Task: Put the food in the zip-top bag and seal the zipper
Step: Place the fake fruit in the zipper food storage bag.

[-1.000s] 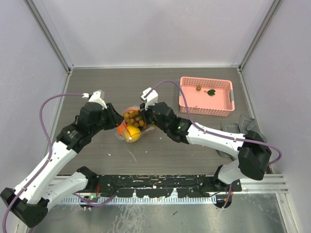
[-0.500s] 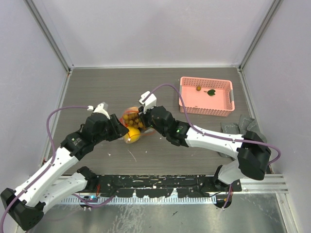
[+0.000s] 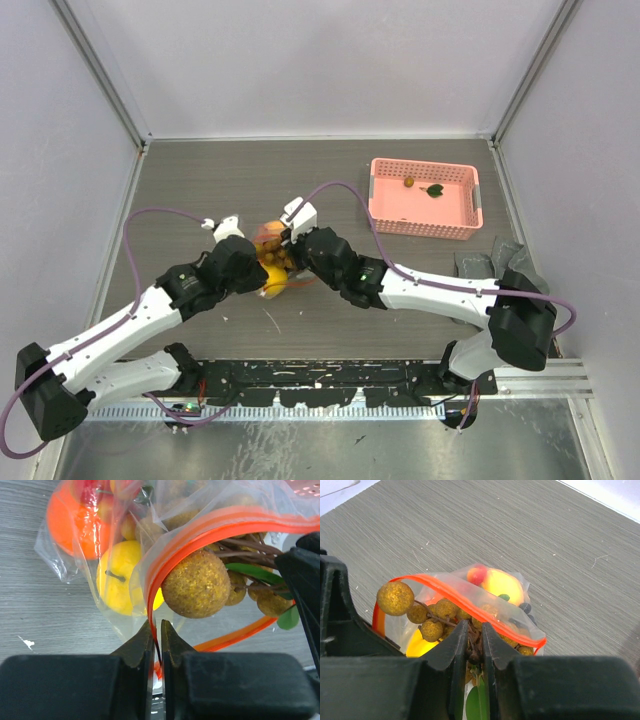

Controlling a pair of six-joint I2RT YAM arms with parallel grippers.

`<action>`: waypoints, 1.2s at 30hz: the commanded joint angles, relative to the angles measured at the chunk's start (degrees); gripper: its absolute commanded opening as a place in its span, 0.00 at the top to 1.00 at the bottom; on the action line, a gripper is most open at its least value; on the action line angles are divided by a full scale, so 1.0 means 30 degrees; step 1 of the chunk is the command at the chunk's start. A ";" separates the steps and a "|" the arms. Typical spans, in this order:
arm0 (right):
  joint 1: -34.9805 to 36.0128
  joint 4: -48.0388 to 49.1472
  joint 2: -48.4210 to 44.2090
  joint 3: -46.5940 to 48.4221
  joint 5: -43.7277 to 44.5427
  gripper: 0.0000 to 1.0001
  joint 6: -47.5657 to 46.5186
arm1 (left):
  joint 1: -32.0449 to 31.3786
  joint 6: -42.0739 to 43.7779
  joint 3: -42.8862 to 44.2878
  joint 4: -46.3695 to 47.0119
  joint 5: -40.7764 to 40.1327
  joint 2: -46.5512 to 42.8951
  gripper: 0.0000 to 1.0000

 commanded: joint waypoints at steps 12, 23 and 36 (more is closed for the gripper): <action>0.1176 -0.4783 -0.2478 0.1898 0.4735 1.00 -0.2027 | -0.0761 0.0949 0.4837 -0.1597 0.0187 0.0658 1.00; 0.1855 -0.9132 -0.4713 0.2308 0.2532 1.00 -0.1456 | -0.1888 0.0915 0.4794 -0.0488 0.1418 0.1412 1.00; 0.1882 -0.9984 -0.3362 0.2583 0.4836 1.00 -0.1139 | -0.1993 0.1221 0.3646 0.0400 0.1873 0.0853 1.00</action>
